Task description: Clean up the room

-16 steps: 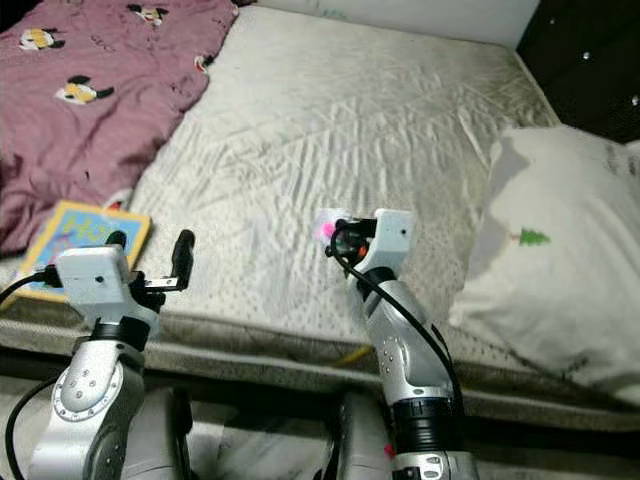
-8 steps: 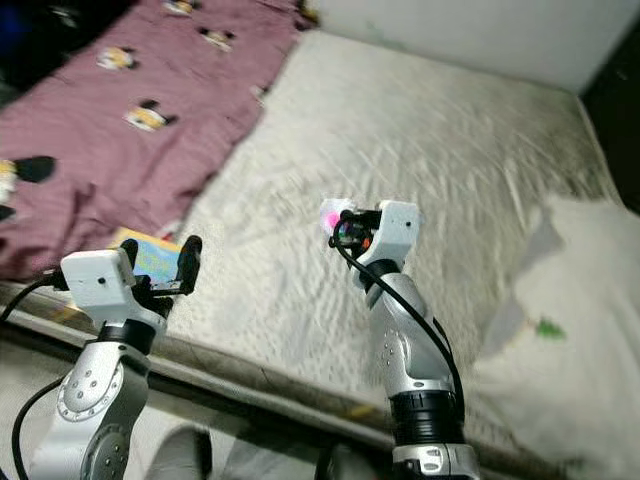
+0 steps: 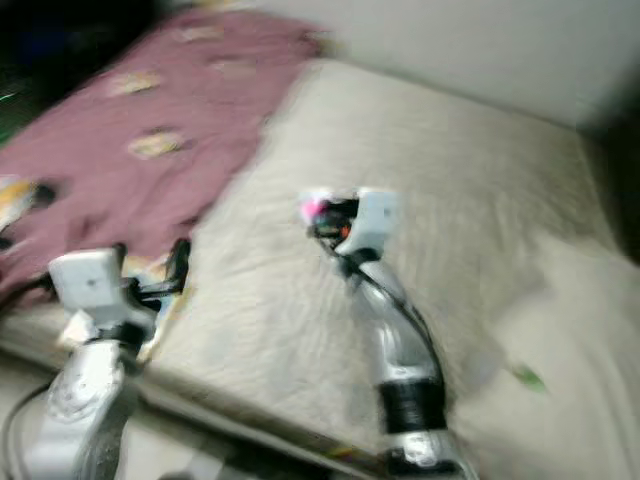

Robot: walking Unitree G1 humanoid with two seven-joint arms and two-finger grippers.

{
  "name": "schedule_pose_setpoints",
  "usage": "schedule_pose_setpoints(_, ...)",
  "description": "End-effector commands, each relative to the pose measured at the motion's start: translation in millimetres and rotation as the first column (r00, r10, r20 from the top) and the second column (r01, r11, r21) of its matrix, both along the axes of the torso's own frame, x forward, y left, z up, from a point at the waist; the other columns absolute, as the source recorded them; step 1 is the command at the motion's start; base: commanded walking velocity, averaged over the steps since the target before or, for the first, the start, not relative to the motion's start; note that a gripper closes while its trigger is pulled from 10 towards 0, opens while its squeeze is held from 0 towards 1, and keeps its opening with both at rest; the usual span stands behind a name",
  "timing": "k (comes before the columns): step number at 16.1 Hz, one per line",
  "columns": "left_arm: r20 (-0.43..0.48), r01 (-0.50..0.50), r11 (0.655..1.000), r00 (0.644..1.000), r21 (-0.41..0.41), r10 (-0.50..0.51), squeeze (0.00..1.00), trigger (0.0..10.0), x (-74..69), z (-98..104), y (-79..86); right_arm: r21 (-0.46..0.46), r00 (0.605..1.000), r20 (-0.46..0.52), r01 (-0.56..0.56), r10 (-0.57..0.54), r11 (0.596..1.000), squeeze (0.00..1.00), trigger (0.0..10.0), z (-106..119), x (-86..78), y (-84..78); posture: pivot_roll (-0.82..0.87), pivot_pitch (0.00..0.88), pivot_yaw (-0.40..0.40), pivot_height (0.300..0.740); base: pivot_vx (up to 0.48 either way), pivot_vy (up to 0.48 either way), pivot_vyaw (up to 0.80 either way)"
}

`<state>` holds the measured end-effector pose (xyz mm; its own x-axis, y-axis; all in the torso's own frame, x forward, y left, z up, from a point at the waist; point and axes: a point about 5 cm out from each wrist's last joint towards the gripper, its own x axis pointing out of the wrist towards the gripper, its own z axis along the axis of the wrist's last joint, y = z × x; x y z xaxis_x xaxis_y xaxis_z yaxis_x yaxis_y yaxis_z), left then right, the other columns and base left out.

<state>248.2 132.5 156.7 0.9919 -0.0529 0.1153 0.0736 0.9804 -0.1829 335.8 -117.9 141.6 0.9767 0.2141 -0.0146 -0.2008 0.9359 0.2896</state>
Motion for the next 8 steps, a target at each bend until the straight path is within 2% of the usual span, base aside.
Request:
schedule_pose_setpoints(1, -0.018, -0.017, 1.0, 1.0, -0.008, 0.017, 0.0, 10.0, -3.8, -3.3, 2.7, -0.002, 1.0, -0.012, 0.019, -0.019, 1.0, 0.0, 10.0, -0.4, 1.0, -1.5, 0.06, 0.088, -0.124, 0.74, 0.0, 0.0, 0.0)
schedule_pose_setpoints(5, -0.024, -0.02, 1.0, 1.0, -0.021, 0.02, 0.0, 10.0, -2.5, -4.2, 2.4, -0.014, 1.0, -0.017, 0.018, -0.019, 1.0, 0.0, 10.0, -1.9, 1.6, -1.5, 0.05, 0.084, -0.125, 0.74, 0.0, 0.0, -0.72)
schedule_pose_setpoints(8, -0.024, -0.025, 0.999, 0.999, -0.023, 0.025, 0.0, 10.0, -2.1, -4.3, 3.0, -0.015, 1.0, -0.013, 0.018, -0.018, 1.0, 0.0, 10.0, -1.8, 2.2, -1.7, 0.06, 0.08, -0.126, 0.74, 0.0, 0.0, -0.47)
